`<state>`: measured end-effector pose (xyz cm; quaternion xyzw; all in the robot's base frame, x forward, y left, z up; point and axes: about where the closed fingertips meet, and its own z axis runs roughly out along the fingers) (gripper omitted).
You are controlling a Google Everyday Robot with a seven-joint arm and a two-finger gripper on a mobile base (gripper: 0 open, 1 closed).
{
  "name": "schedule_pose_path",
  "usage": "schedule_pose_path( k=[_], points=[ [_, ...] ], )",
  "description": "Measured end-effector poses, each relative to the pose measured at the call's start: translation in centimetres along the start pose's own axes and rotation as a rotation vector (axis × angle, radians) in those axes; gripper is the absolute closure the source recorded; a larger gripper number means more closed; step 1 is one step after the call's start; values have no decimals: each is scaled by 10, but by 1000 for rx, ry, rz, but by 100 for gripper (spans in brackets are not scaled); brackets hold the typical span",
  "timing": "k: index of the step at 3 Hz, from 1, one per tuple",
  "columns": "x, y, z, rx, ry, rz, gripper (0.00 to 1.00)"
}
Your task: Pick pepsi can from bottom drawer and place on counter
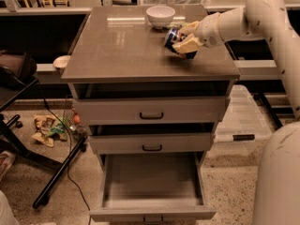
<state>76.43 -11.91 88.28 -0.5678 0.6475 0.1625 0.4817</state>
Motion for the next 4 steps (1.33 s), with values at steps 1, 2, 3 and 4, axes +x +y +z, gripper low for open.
schedule_pose_path(
  k=[1,2,3,4],
  points=[
    [6,-2,15,-8,-13,29,58],
    [9,-2,26,-21,-22,46,35],
    [11,-1,31,-35,-24,61,11],
    [12,-2,30,-41,-17,71,0]
  ],
)
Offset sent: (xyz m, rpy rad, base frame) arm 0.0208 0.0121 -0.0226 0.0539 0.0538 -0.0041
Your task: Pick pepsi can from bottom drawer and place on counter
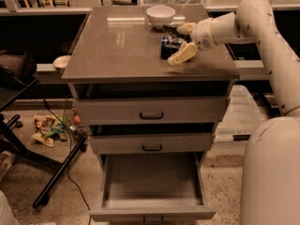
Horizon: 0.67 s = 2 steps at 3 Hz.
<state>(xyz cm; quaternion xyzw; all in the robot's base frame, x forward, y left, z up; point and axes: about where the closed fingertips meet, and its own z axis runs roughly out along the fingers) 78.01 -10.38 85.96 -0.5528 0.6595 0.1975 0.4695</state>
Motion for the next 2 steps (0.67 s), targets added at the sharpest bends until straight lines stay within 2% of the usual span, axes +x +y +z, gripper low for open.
schedule_pose_path(
  k=[1,2],
  points=[
    [-4,-6,-22,38,13,1,0],
    [-8,-9,-64,110,50,9,0]
  ],
)
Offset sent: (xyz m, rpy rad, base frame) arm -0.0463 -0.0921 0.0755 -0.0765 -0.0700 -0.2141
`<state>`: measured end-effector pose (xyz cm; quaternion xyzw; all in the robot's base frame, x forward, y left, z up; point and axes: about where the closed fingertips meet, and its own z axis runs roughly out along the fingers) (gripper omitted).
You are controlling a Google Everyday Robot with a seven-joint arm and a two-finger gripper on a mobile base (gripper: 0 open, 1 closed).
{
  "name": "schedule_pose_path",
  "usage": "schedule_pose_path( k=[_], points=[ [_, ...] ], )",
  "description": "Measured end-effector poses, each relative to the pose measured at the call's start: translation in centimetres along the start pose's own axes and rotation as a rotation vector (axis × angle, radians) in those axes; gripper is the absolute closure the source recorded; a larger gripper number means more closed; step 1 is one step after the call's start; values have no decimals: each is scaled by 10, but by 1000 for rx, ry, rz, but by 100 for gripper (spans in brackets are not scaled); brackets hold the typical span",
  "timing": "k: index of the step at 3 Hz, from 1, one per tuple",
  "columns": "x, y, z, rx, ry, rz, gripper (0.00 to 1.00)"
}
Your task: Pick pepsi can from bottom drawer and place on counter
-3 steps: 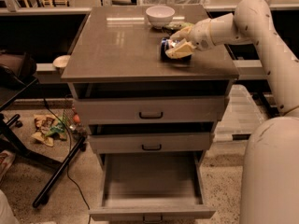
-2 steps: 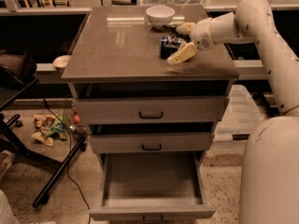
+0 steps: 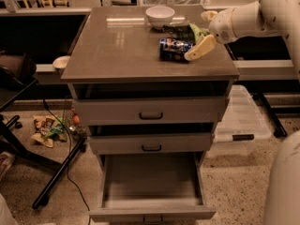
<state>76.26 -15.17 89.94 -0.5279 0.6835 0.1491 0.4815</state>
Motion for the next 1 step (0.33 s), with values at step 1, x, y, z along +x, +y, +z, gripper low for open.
schedule_pose_path(
  k=[1],
  points=[
    [-10,4,-41,67,7,2,0]
  ],
)
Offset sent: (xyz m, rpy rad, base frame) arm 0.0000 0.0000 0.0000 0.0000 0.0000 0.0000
